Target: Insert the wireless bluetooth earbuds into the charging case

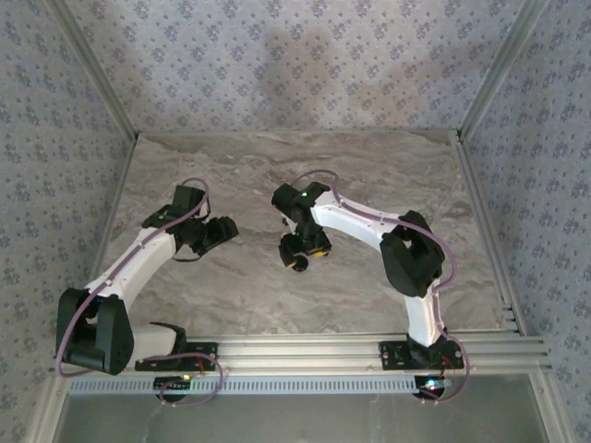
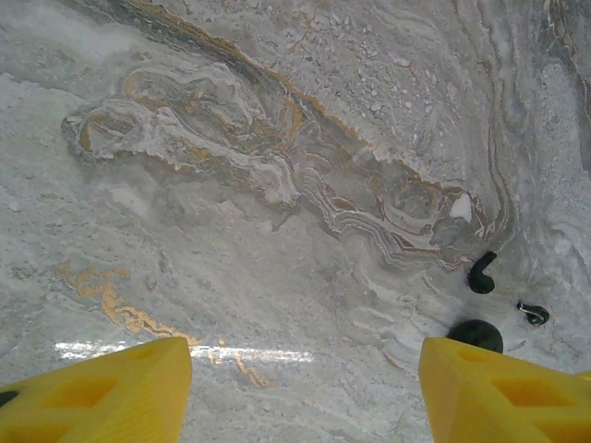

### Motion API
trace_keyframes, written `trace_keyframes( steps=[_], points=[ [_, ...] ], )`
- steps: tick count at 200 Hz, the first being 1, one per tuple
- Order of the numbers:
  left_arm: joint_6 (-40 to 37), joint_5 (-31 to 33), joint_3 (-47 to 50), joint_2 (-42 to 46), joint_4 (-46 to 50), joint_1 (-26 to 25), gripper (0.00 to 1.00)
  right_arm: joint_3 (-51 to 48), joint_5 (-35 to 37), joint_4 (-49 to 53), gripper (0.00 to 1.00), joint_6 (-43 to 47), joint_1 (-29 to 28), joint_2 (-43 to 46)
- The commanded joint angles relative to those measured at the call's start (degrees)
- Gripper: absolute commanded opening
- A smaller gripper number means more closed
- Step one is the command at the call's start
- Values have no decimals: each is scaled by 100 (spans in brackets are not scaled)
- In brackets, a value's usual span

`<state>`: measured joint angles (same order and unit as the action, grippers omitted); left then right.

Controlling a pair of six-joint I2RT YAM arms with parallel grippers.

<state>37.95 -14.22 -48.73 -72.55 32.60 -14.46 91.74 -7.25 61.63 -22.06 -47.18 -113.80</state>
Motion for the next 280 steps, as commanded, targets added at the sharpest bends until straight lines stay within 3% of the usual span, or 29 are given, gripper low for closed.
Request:
trace_keyframes(
  steps=[1,133,280],
  points=[
    [-64,-134,57,-18,-168,31,65,244,153,283,76,-131,-26,-214],
    [-69,-163,39,-91,-206,31,64,240,57,-237,72,-383,-31,-835],
    [-157,-164,0,-47,-237,31,62,-309,164,-841,58,-602,38,-882]
  ],
)
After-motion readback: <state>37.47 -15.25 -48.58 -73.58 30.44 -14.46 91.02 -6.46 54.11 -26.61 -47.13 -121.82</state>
